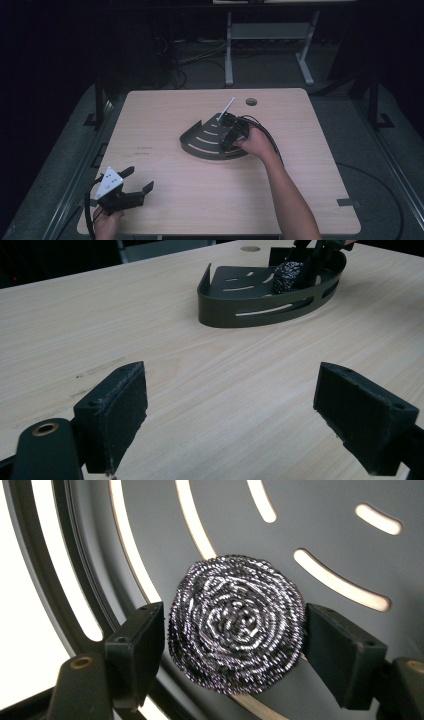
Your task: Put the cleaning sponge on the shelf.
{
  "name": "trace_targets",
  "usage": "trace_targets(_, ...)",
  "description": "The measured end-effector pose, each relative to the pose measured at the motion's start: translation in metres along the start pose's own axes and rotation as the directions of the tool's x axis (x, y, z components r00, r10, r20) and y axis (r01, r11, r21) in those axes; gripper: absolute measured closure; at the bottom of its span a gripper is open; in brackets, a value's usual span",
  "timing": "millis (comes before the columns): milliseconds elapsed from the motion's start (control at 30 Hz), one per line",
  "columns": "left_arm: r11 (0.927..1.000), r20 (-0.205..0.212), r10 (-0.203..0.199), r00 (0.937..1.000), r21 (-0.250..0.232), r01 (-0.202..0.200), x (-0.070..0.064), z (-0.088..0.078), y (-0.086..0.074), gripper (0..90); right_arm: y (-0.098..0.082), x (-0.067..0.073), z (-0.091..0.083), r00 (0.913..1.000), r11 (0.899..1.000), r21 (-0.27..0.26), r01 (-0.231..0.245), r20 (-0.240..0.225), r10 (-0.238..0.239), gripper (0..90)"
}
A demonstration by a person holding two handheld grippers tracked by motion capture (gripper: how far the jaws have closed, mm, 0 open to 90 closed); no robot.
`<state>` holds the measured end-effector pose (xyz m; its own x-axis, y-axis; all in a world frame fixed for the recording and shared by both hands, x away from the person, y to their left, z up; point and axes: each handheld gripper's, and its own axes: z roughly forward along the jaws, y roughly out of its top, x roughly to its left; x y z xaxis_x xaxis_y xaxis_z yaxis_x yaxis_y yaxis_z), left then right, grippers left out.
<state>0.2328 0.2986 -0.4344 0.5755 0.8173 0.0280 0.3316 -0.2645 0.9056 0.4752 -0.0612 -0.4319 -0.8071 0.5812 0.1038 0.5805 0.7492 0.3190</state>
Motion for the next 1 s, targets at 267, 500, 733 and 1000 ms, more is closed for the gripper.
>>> trace_targets(267,1.0,0.006,-0.001,1.0,0.001,0.001,-0.001,0.002,0.001,13.3,-0.005,-0.002,-0.017,0.9999,0.999,-0.041,0.0,0.014,0.001,23.2)
trace_targets(500,1.0,0.007,0.002,1.0,0.001,-0.002,-0.002,0.002,0.001,13.3,-0.012,-0.002,-0.035,0.9995,0.998,-0.067,0.0,0.031,0.002,21.9)
trace_targets(733,1.0,0.009,0.007,0.9999,-0.002,-0.007,-0.003,0.001,0.001,13.3,-0.018,0.004,-0.045,0.9997,0.996,-0.088,0.004,0.025,-0.002,21.7)
trace_targets(1000,1.0,0.01,0.008,0.9999,-0.002,-0.008,-0.004,0.001,0.001,13.3,-0.025,0.01,-0.053,0.9994,0.996,-0.086,0.014,0.032,-0.011,21.2)
